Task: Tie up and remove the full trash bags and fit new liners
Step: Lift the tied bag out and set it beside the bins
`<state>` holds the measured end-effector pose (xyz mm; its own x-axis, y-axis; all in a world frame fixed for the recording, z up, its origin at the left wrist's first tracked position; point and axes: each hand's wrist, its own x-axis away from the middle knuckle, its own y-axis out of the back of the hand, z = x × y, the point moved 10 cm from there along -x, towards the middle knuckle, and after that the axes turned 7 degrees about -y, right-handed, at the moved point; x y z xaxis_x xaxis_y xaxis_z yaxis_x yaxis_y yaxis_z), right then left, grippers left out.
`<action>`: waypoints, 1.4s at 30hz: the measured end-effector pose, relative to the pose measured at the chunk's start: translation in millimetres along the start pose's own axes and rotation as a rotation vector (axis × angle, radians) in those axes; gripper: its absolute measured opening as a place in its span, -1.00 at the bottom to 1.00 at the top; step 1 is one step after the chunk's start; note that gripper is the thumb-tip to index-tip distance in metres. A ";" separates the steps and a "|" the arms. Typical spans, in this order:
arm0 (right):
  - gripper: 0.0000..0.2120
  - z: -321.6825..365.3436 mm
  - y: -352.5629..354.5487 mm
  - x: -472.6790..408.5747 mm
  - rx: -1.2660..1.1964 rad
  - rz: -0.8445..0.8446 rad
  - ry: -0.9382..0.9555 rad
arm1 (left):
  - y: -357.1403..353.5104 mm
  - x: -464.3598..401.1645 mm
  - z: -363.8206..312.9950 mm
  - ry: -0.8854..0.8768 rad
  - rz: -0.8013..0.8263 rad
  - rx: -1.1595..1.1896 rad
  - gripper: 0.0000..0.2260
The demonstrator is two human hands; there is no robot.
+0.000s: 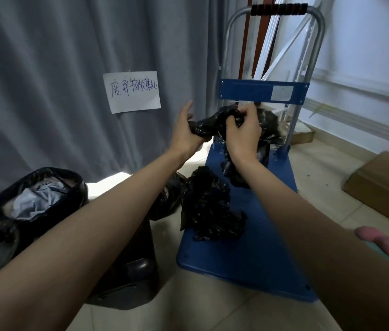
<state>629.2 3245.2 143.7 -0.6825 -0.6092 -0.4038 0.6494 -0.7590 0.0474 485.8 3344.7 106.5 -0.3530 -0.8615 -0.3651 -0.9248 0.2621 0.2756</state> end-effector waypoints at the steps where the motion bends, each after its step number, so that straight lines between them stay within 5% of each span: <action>1: -0.93 1.7 -8.0 2.2 0.021 0.050 -0.018 | 8.4 0.5 -5.2 -0.034 -0.030 -0.023 -0.32; 6: -0.92 16.8 -34.0 8.6 0.118 0.177 -0.104 | 73.5 8.5 -29.5 -0.088 -0.143 -0.139 -0.90; 14: -0.84 45.7 -77.5 35.7 0.460 0.418 -0.073 | 206.4 32.9 -50.8 -0.083 -0.166 -0.273 -0.87; 18: -0.79 53.0 -100.8 57.8 0.391 0.495 -0.121 | 254.4 51.5 -49.5 -0.093 -0.207 -0.241 -0.88; 21: -0.74 49.9 -118.5 76.8 0.161 0.561 -0.287 | 273.3 68.3 -46.3 -0.058 -0.143 -0.306 -0.56; 24: -0.67 37.8 -132.7 97.8 -0.099 0.613 -0.503 | 278.5 91.2 -34.1 0.007 -0.094 -0.358 -0.46; 27: -0.63 27.7 -145.3 107.6 -0.200 0.640 -0.601 | 288.7 107.6 -11.3 0.017 -0.137 -0.433 -0.53; 30: -0.62 8.7 -151.2 109.5 -0.192 0.624 -0.649 | 294.2 115.5 20.8 0.106 -0.063 -0.643 -0.83; 34: -0.76 -24.4 -142.8 102.9 0.290 0.525 -0.495 | 302.0 117.2 27.5 0.083 -0.072 -0.782 -0.94; 36: -0.62 -25.3 -150.6 110.3 0.511 0.566 -0.401 | 304.4 115.0 17.6 0.062 -0.103 -0.864 -0.87; 38: -0.42 -11.8 -161.9 115.3 0.560 0.546 -0.283 | 303.4 112.1 9.0 0.047 -0.120 -0.897 -0.85; 42: -0.39 20.7 -194.7 135.2 0.377 0.562 -0.189 | 295.0 111.3 3.2 0.091 -0.116 -0.836 -0.86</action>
<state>403.6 3305.8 98.8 -0.3465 -0.9361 -0.0608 0.7838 -0.3245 0.5295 173.2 3327.5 144.3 -0.2158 -0.9042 -0.3685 -0.5331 -0.2071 0.8203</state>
